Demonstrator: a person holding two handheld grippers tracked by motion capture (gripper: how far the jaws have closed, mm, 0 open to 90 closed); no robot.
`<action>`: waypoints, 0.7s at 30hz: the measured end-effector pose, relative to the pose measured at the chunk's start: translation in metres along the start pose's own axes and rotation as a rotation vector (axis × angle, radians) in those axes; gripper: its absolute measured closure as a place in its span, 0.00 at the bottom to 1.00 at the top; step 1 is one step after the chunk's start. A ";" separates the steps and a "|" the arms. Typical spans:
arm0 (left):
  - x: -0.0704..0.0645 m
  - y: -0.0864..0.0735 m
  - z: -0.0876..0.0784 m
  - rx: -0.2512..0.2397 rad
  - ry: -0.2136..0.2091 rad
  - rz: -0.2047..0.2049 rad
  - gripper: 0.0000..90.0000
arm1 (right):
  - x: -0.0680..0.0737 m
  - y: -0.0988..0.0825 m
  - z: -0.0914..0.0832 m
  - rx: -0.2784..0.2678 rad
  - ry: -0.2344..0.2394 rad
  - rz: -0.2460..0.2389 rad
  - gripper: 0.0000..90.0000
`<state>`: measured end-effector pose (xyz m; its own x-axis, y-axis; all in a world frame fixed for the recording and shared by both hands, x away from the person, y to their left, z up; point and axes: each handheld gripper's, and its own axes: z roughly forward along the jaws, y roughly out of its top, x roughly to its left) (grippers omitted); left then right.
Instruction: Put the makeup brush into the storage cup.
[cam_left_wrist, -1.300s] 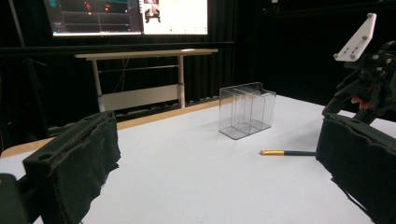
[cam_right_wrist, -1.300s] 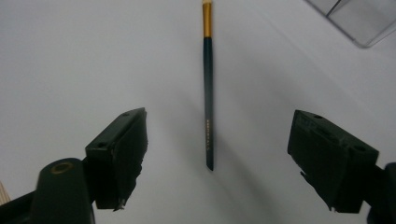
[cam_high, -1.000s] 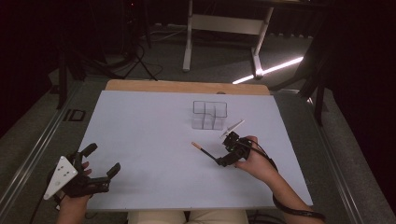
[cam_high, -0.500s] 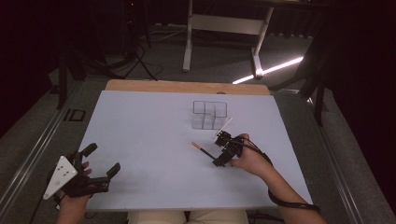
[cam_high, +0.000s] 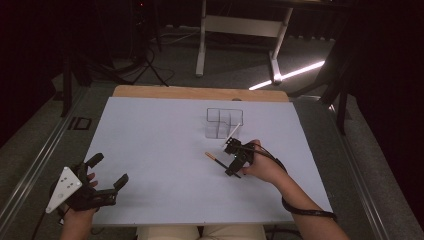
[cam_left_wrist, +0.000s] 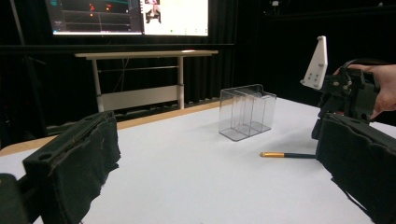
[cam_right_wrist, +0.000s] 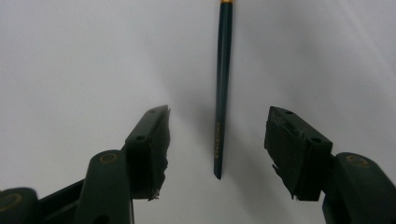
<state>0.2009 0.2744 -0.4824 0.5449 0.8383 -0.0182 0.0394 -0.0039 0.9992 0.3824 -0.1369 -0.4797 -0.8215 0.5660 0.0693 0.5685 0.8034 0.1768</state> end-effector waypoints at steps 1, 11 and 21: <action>0.000 0.000 0.000 0.000 -0.001 -0.001 0.00 | 0.001 0.002 0.000 0.000 0.000 0.003 0.46; 0.000 0.000 0.001 0.002 -0.003 0.001 0.00 | 0.004 0.018 0.009 0.037 0.000 -0.031 0.51; 0.000 -0.001 0.002 0.009 -0.004 0.006 0.00 | 0.004 0.033 0.012 0.037 -0.017 -0.051 0.62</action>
<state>0.2025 0.2729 -0.4833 0.5484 0.8361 -0.0124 0.0437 -0.0139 0.9989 0.3984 -0.1059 -0.4858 -0.8486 0.5272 0.0447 0.5277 0.8373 0.1433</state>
